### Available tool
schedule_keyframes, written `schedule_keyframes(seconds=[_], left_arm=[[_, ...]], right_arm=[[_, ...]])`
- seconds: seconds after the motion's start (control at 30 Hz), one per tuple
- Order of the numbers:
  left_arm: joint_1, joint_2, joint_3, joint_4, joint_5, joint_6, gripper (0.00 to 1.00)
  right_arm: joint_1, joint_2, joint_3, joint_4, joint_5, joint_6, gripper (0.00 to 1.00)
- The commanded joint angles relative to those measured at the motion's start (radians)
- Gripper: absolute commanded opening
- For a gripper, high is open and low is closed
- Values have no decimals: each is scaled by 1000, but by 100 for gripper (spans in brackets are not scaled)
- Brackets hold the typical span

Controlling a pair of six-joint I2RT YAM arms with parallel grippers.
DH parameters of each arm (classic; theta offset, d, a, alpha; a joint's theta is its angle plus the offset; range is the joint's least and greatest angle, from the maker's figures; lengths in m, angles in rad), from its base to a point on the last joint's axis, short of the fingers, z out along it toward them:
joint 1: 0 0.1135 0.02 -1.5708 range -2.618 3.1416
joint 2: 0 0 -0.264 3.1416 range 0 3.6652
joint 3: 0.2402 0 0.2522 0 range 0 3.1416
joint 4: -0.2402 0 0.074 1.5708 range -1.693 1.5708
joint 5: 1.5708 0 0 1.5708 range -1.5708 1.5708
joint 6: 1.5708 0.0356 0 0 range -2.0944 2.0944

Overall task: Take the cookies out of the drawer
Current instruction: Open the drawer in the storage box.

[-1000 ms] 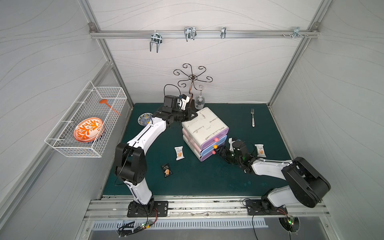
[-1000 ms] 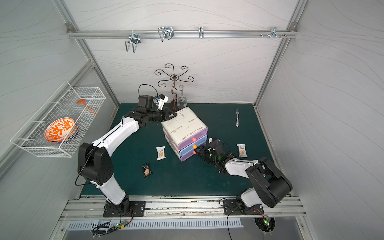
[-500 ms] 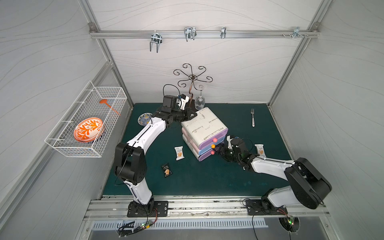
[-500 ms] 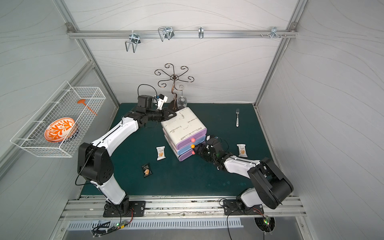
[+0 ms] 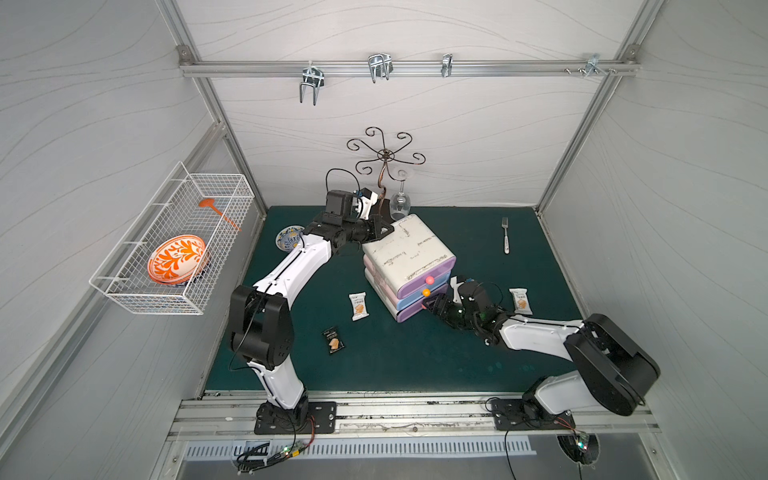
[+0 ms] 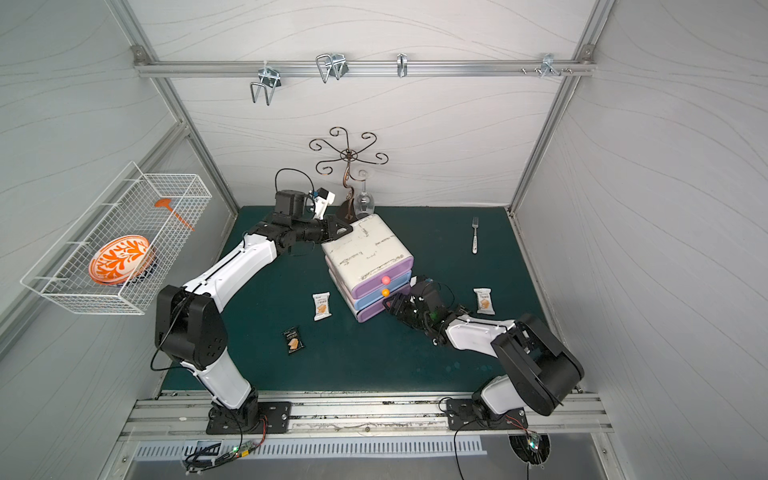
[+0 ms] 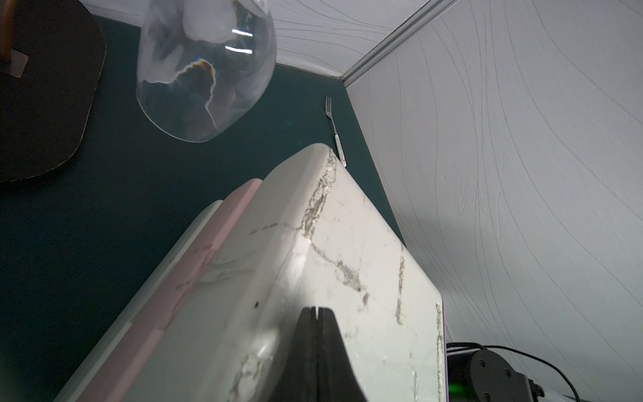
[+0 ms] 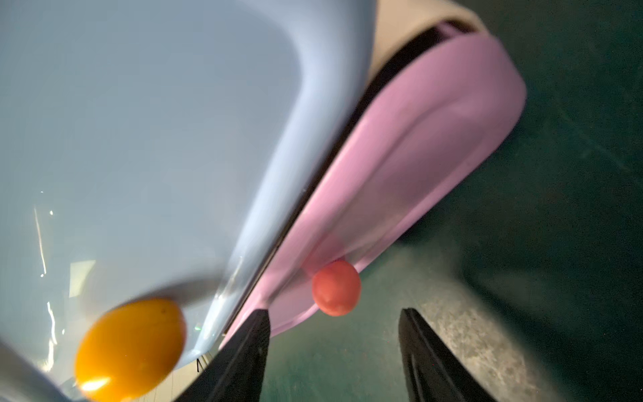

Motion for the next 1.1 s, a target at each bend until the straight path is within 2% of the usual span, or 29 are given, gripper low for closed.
schedule_keyframes(seconds=[0.0, 0.43, 0.73, 0.83, 1.07], left_arm=[[17, 68, -52, -159, -92, 10, 1], [18, 67, -59, -162, -92, 14, 1], [18, 63, -57, -164, -89, 19, 1], [18, 57, -66, -159, -93, 26, 1], [18, 42, -91, -144, -111, 31, 1]], right_arm=[[9, 40, -2, 47, 5, 4, 62], [26, 146, -29, 267, 40, 10, 55], [44, 181, -51, 402, 88, -39, 53], [46, 212, -57, 457, 93, -48, 49], [48, 312, -75, 629, 98, -57, 48]])
